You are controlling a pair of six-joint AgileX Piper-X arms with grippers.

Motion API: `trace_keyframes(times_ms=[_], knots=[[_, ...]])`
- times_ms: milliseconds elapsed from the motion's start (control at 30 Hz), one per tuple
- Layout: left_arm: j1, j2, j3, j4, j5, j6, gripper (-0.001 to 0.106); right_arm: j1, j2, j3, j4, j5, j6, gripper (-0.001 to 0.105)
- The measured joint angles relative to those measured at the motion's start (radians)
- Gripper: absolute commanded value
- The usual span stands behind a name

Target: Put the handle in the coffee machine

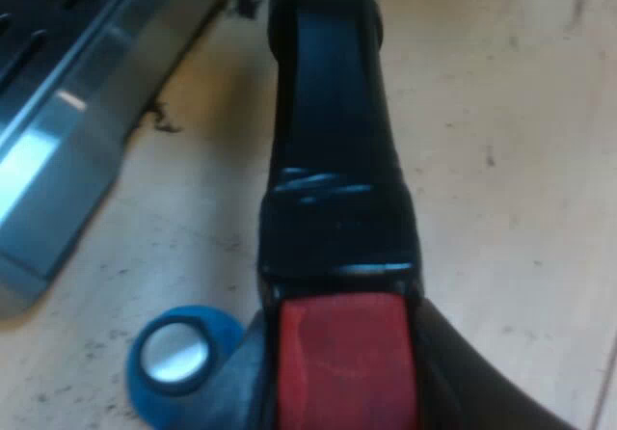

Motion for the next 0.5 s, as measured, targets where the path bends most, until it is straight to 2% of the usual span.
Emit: trace_keyframes(times_ms=[133, 267, 367, 500], knots=[[0.061, 0.06, -0.002, -0.03, 0.006, 0.009, 0.0, 0.005, 0.0, 0.07, -0.138, 0.037, -0.027, 0.076], [0.117, 0.131, -0.037, -0.03, 0.026, 0.042, 0.0, 0.052, 0.003, 0.159, -0.303, 0.138, -0.06, 0.075], [0.13, 0.172, -0.077, -0.037, 0.03, 0.076, 0.0, 0.085, 0.003, 0.233, -0.433, 0.228, -0.108, 0.075], [0.13, 0.217, -0.103, -0.047, 0.067, 0.099, 0.0, 0.094, 0.025, 0.296, -0.6, 0.286, -0.158, 0.075]])
